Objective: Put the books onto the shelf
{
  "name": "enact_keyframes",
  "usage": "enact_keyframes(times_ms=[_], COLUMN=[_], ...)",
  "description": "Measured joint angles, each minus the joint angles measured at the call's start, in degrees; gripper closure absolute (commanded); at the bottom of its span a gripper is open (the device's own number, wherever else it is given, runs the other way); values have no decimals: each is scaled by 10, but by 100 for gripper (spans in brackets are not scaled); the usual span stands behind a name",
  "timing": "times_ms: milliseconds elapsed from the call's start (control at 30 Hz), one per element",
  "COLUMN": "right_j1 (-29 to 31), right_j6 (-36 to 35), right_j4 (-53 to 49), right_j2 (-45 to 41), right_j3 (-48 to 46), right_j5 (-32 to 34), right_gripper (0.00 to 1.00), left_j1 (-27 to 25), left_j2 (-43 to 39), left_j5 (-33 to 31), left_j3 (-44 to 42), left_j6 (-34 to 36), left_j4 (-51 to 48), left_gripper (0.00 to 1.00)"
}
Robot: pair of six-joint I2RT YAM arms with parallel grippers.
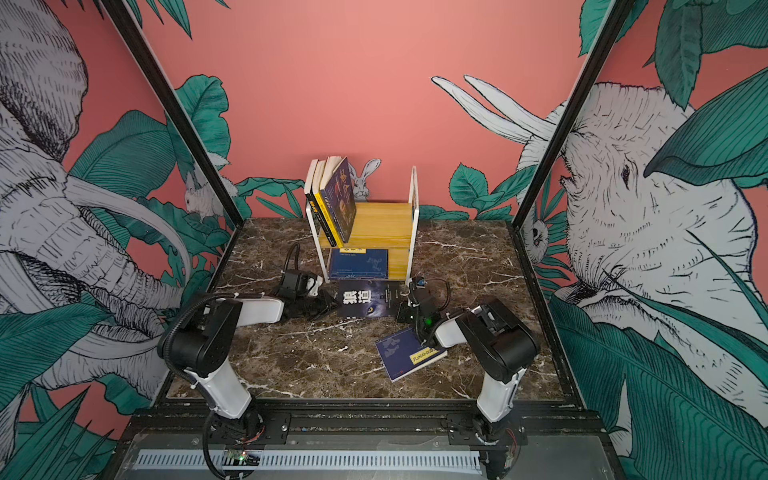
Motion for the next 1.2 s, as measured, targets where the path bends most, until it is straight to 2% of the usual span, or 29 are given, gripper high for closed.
enact_keyframes(times_ms=[267, 500, 600, 667, 800, 1000, 1133, 1200], right_j1=[91, 129, 129, 129, 129, 134, 138, 141], right_j6=[-12, -21, -30, -34, -36, -35, -34, -34], right_j4=[-128, -191, -196, -200, -202, -199, -193, -185], right_j2=[-66, -105, -110, -103, -52, -25, -24, -24], right_j3=[0, 27, 44, 57, 91, 94, 91, 87], right_j5=[54, 58, 71, 76, 75, 78, 82, 87], right_gripper=[69, 58, 55, 55, 55, 55, 56, 56], left_j1=[3, 67, 85, 85, 85, 83, 84, 84], left_j2=[-127, -173, -187, -188, -165, -102, -98, -99], left_j5=[-9, 6, 7, 9, 23, 67, 82, 89], left_j3=[-96, -114, -114, -114, -110, -75, -76, -76], left_j6=[33, 87, 99, 102, 104, 91, 66, 55], left_j4=[-84, -142, -142, -136, -126, -99, -85, -75], left_gripper=[80, 59, 46, 44, 44, 57, 59, 64])
